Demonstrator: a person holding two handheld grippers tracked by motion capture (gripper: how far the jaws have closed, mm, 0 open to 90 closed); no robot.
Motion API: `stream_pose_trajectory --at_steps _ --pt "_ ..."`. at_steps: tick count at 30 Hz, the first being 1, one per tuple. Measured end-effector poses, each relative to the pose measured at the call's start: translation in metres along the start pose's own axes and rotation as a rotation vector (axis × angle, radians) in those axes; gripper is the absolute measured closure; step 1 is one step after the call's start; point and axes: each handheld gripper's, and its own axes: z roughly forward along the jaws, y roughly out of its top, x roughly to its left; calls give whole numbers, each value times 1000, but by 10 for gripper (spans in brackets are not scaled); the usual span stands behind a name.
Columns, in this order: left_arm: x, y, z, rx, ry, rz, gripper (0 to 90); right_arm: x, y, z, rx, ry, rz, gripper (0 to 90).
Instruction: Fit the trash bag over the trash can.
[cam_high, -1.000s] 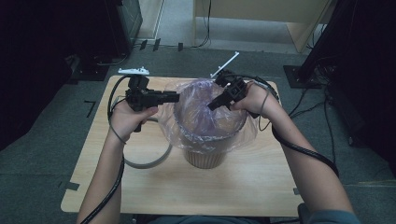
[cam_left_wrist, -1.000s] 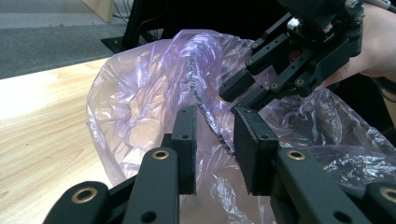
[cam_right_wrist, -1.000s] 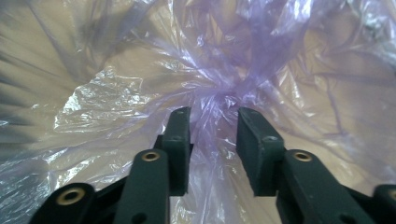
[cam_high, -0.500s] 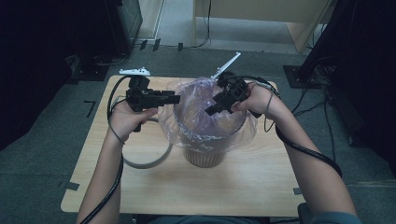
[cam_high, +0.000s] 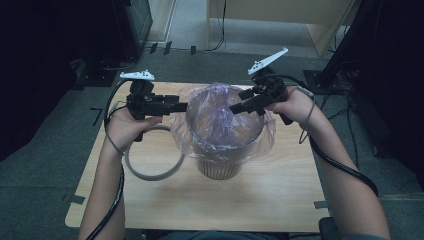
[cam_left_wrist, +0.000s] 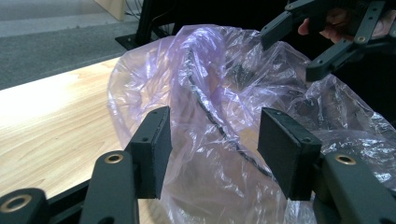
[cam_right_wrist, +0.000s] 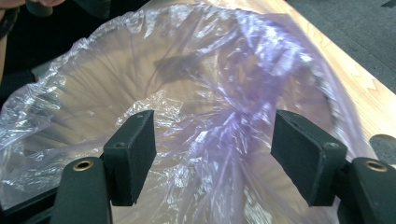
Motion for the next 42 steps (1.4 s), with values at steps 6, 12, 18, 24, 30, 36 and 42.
stream_pose_trajectory --at_steps 6,12,18,24,30,36,42 --pt "2 -1 -5 8 12 10 410 -7 -11 -14 -11 -19 -19 262" --pt "7 -3 -10 6 15 12 401 -12 -22 -23 -18 -37 -17 257" --pt "10 -6 -12 10 14 11 394 -19 -35 -31 -24 -48 -7 256" --pt "13 -7 -15 4 15 15 390 -25 -44 -40 -33 -64 -3 255" --pt "18 -10 -16 0 19 15 388 -29 -54 -47 -49 -76 0 252" --pt "22 -13 -19 0 29 7 388 -33 -66 -54 -52 -89 2 251" --pt "29 -18 -20 -6 37 1 390 -38 -76 -58 -65 -107 28 249"
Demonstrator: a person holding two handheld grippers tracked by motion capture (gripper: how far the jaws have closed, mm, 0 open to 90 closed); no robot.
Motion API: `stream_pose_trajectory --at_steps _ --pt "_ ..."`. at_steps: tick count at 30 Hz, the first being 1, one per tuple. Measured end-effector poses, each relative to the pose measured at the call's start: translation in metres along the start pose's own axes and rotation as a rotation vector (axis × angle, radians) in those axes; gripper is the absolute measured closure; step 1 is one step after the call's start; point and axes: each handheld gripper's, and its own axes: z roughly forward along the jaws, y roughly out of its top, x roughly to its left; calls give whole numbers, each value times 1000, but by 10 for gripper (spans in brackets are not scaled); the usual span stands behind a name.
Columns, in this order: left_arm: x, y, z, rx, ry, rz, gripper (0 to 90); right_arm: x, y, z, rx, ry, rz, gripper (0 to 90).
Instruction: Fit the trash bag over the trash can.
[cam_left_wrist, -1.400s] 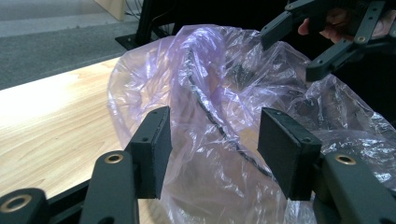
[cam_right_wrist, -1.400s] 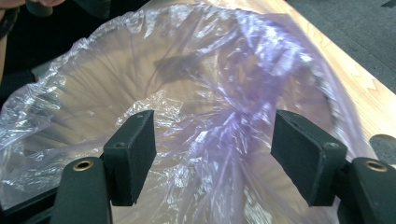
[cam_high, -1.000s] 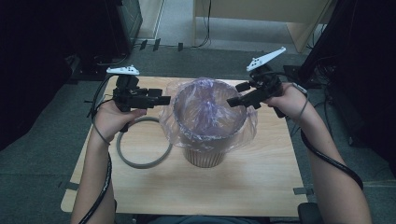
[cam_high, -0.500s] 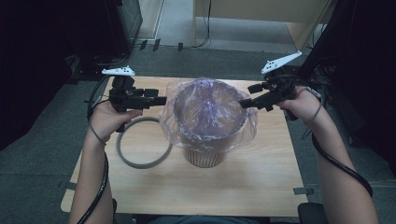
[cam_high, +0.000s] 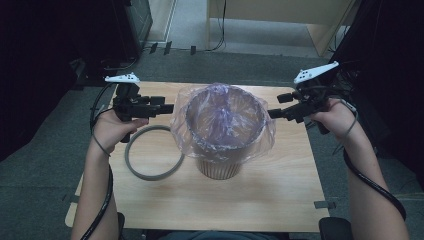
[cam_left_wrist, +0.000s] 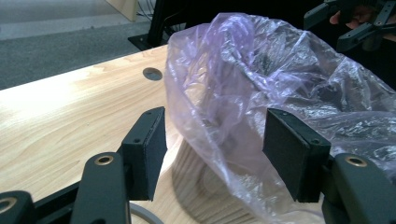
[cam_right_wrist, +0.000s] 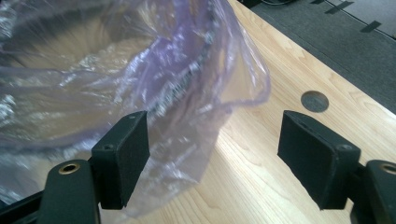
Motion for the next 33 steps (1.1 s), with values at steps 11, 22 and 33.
stream_pose_trajectory --at_steps 11,22,33 --pt "10 -8 -1 1 41 26 392 -10 -25 2 -22 -19 44 244" --pt "20 -14 4 3 49 14 391 -19 -48 5 -16 -61 53 244" --pt "30 -21 4 -7 64 4 391 -23 -68 26 -25 -39 77 244"
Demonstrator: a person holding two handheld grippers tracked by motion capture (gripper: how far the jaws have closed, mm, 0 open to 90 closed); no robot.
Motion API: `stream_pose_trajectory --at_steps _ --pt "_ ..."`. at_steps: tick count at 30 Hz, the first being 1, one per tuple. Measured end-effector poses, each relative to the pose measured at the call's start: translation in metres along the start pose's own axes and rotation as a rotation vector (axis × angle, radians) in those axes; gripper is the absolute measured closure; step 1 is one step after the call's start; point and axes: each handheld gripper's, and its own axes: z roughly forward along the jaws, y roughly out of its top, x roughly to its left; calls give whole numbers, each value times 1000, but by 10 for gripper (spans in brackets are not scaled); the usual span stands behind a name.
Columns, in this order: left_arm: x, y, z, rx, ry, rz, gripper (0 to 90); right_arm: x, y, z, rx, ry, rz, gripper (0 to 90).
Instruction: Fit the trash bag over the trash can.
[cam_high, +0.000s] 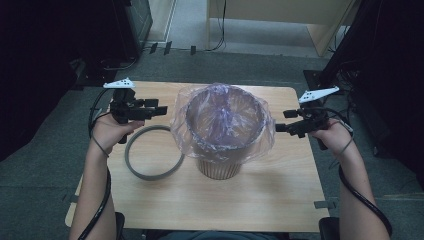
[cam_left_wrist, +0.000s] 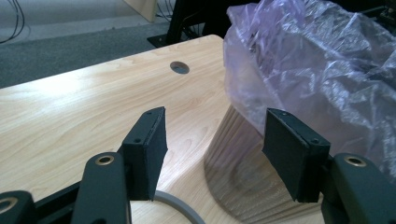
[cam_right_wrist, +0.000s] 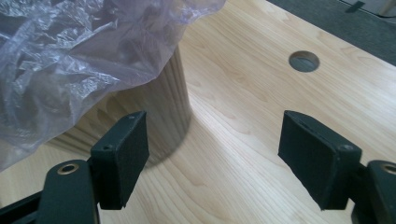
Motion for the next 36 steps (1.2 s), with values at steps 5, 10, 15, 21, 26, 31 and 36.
stream_pose_trajectory --at_steps 5,10,15,21,26,31,36 --pt "3 -3 2 2 -2 9 386 -4 -8 12 0 -2 18 245" --pt "5 -7 6 14 14 33 375 -5 -14 22 5 -7 25 245" --pt "9 -11 8 17 23 36 372 -9 -17 26 -38 -54 47 248" --pt "16 -18 12 17 41 33 373 -7 -23 39 -6 -43 26 248" --pt "19 -24 17 23 22 36 373 -5 -27 49 16 -39 21 248" --pt "24 -29 17 13 34 50 371 -4 -33 63 34 -32 21 248" --pt "28 -34 19 29 56 49 372 -4 -39 74 43 -32 13 248"
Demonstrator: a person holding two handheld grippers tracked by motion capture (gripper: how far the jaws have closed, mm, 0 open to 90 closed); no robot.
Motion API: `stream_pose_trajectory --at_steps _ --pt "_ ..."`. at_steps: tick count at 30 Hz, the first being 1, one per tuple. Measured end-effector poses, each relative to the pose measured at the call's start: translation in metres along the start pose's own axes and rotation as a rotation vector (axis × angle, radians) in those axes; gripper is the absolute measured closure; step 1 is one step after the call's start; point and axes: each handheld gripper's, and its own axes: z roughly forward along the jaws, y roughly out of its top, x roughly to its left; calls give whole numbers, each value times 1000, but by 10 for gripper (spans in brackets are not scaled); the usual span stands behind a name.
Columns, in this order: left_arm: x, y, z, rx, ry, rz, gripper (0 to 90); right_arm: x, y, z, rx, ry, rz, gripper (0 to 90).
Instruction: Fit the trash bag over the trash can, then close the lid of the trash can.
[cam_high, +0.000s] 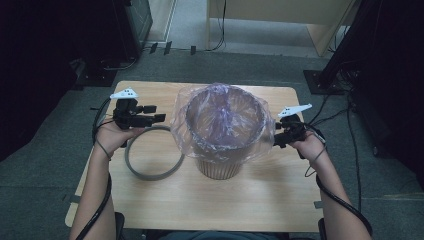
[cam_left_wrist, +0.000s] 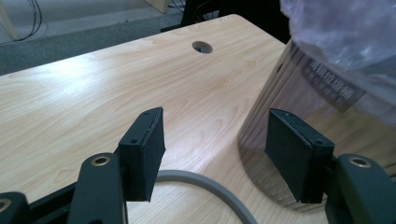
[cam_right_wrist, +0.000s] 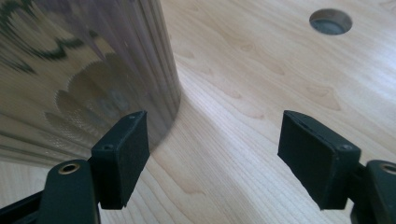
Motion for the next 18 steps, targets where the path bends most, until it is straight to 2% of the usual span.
stream_pose_trajectory --at_steps 7,18 --pt "5 -6 3 0 13 -7 373 0 -8 12 -2 -4 0 247" --pt "10 -11 5 15 24 -19 372 0 -15 21 -9 -25 -1 246"
